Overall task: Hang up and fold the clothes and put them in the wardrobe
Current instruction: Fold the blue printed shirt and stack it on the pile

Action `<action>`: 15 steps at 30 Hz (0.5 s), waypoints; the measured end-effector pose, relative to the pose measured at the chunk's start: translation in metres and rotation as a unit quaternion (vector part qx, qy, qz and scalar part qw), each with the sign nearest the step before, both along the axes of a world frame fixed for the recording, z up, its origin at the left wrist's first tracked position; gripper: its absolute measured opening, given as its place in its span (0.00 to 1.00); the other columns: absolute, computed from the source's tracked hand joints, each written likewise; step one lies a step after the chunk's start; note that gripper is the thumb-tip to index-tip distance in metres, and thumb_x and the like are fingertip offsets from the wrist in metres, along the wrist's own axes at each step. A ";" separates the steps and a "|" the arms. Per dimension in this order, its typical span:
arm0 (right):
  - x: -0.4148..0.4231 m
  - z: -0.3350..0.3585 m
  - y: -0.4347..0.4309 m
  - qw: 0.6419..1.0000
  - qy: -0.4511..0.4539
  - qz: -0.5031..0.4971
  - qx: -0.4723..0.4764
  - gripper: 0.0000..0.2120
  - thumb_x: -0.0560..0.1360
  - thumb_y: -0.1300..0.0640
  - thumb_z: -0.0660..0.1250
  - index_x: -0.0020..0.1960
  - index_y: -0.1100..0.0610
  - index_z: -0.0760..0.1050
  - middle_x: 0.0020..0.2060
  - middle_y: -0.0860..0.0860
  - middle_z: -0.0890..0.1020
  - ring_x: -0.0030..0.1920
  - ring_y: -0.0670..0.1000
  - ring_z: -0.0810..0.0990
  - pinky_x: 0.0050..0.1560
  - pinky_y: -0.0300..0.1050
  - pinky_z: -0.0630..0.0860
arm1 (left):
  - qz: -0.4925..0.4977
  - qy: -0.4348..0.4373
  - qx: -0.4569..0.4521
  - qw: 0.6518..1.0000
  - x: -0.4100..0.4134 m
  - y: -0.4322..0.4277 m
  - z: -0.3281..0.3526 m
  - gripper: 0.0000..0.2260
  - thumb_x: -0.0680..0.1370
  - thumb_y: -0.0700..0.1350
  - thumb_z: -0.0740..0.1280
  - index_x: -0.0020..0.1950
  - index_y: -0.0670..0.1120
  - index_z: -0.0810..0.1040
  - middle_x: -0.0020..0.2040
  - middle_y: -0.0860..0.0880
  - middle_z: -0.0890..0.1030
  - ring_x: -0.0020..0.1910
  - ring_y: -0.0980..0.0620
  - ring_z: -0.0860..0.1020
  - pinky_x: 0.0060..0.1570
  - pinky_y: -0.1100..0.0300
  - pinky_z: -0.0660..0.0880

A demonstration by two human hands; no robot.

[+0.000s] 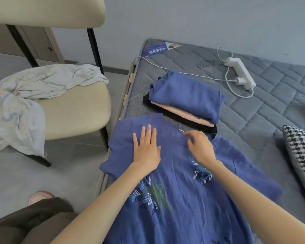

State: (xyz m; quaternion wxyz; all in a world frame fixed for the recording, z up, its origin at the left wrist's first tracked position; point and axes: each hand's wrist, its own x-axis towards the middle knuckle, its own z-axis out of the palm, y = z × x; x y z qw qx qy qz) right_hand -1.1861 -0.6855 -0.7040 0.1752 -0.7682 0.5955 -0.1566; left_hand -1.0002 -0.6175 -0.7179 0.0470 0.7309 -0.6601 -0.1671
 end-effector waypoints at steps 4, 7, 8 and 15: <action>-0.062 -0.001 0.008 0.986 0.031 -0.153 -0.054 0.12 0.74 0.66 0.62 0.56 0.60 0.78 0.54 0.56 0.79 0.56 0.61 0.71 0.55 0.54 0.69 | -0.029 0.022 0.031 0.999 -0.038 0.000 -0.009 0.33 0.82 0.59 0.49 0.77 0.46 0.33 0.76 0.43 0.31 0.75 0.43 0.31 0.70 0.40 0.33; -0.091 -0.005 0.005 0.981 0.054 -0.188 0.000 0.17 0.76 0.61 0.63 0.64 0.60 0.72 0.62 0.58 0.74 0.61 0.62 0.70 0.59 0.55 0.69 | -0.031 0.011 0.063 0.997 -0.050 0.001 -0.022 0.38 0.79 0.66 0.48 0.75 0.50 0.28 0.74 0.43 0.26 0.73 0.42 0.28 0.67 0.36 0.31; -0.095 -0.007 0.003 0.981 0.046 -0.188 0.025 0.19 0.77 0.58 0.64 0.67 0.59 0.70 0.65 0.57 0.72 0.63 0.61 0.71 0.60 0.54 0.69 | -0.025 0.005 0.071 0.997 -0.050 0.002 -0.027 0.39 0.77 0.69 0.47 0.73 0.51 0.26 0.73 0.44 0.25 0.73 0.41 0.27 0.66 0.35 0.30; -0.092 -0.018 -0.021 0.967 0.005 -0.247 0.057 0.21 0.79 0.46 0.62 0.68 0.54 0.69 0.65 0.55 0.70 0.61 0.61 0.75 0.53 0.52 0.71 | -0.009 -0.023 0.041 0.999 -0.043 0.003 -0.041 0.44 0.69 0.77 0.43 0.71 0.55 0.23 0.71 0.47 0.22 0.72 0.41 0.27 0.63 0.32 0.28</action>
